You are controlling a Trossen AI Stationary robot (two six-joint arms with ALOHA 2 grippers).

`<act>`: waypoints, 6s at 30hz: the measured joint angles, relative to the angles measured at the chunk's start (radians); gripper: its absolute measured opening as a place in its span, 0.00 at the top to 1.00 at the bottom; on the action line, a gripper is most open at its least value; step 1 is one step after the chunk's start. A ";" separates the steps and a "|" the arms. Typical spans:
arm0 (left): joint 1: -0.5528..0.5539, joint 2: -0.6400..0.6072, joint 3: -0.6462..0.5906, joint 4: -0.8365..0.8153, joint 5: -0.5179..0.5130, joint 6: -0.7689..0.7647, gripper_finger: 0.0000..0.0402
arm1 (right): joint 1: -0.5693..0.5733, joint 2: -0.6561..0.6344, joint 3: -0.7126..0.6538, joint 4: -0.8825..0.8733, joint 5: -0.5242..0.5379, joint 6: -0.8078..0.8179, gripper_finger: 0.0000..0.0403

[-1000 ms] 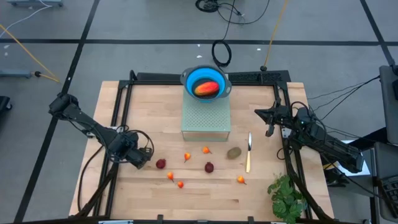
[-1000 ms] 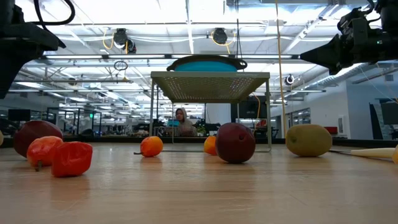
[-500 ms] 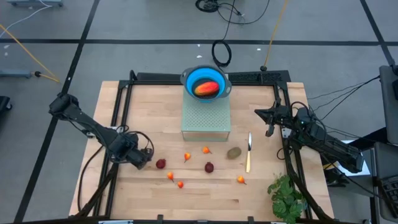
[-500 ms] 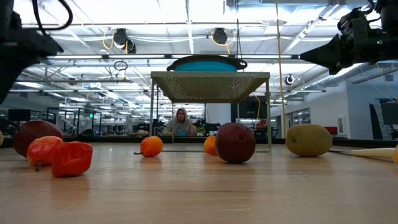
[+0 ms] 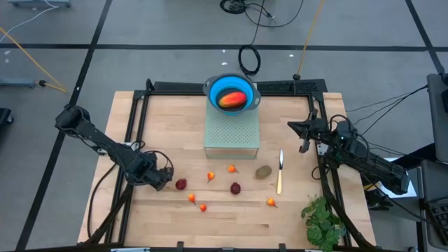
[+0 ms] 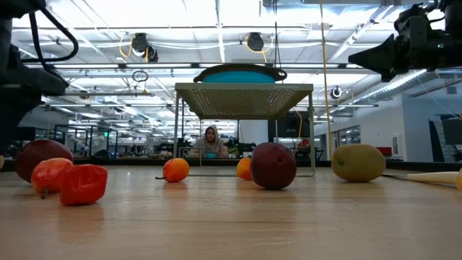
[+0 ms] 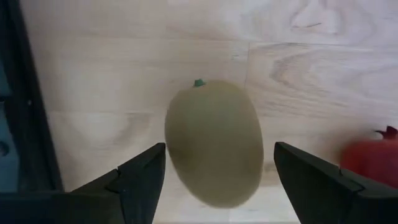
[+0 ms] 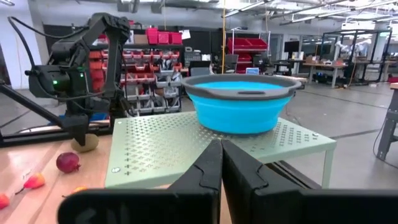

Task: Pick & Place Fruit
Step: Put the kiwi into the blue strainer bowl on the shelf

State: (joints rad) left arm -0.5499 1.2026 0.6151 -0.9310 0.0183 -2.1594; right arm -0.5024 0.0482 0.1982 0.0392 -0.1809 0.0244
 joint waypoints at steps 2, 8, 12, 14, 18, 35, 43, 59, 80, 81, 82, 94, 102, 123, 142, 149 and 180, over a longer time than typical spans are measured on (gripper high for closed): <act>0.000 0.000 -0.024 0.039 -0.001 -0.002 0.26 | 0.000 0.000 0.000 -0.005 0.000 -0.009 1.00; 0.000 0.001 -0.094 0.169 0.006 -0.024 0.27 | 0.000 0.000 0.000 -0.005 0.001 -0.010 1.00; 0.000 0.002 -0.113 0.200 0.006 -0.042 0.28 | 0.000 0.000 0.000 -0.005 0.001 -0.010 1.00; 0.000 0.002 -0.114 0.200 0.006 -0.042 0.30 | 0.000 0.000 0.000 -0.005 0.001 -0.010 1.00; 0.000 0.002 -0.114 0.200 0.007 -0.043 0.34 | 0.000 0.000 0.000 -0.006 0.001 -0.010 1.00; 0.000 0.001 -0.114 0.202 0.007 -0.066 0.42 | 0.000 0.001 0.000 -0.015 0.001 -0.037 1.00; 0.000 0.001 -0.114 0.203 0.007 -0.069 0.42 | 0.000 0.001 0.000 -0.014 0.001 -0.037 1.00; 0.000 -0.001 -0.031 0.201 0.012 -0.022 0.42 | 0.000 0.001 0.000 -0.013 0.000 -0.044 1.00; 0.000 -0.002 0.169 0.209 -0.047 0.130 0.42 | 0.000 0.001 0.000 -0.013 -0.004 -0.044 1.00; 0.000 -0.002 0.169 0.211 -0.081 0.164 0.42 | 0.000 0.001 0.000 -0.013 -0.004 -0.044 1.00; 0.000 -0.002 0.169 0.213 -0.116 0.202 0.42 | 0.000 0.001 0.000 -0.013 -0.004 -0.044 1.00; 0.000 -0.002 0.169 0.248 -0.417 0.596 0.42 | 0.000 0.001 0.000 -0.013 -0.004 -0.044 1.00; 0.000 -0.002 0.169 0.259 -0.518 0.880 0.42 | 0.000 0.001 0.000 -0.013 -0.004 -0.044 1.00; 0.009 -0.002 0.169 0.536 -0.843 1.780 0.42 | 0.000 0.001 0.000 -0.014 -0.004 -0.044 1.00; 0.092 -0.002 0.169 0.839 -0.867 2.339 0.42 | 0.000 0.000 0.000 -0.014 -0.004 -0.044 1.00; 0.122 -0.002 0.169 0.839 -0.865 2.120 0.42 | 0.000 0.000 0.000 -0.014 -0.004 -0.044 1.00; 0.262 -0.002 0.169 0.839 -0.703 1.291 0.42 | 0.000 0.000 0.000 -0.014 -0.003 -0.044 1.00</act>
State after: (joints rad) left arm -0.2878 1.2011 0.7837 -0.0920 -0.6849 -0.8681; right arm -0.5025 0.0486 0.1982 0.0250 -0.1841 -0.0200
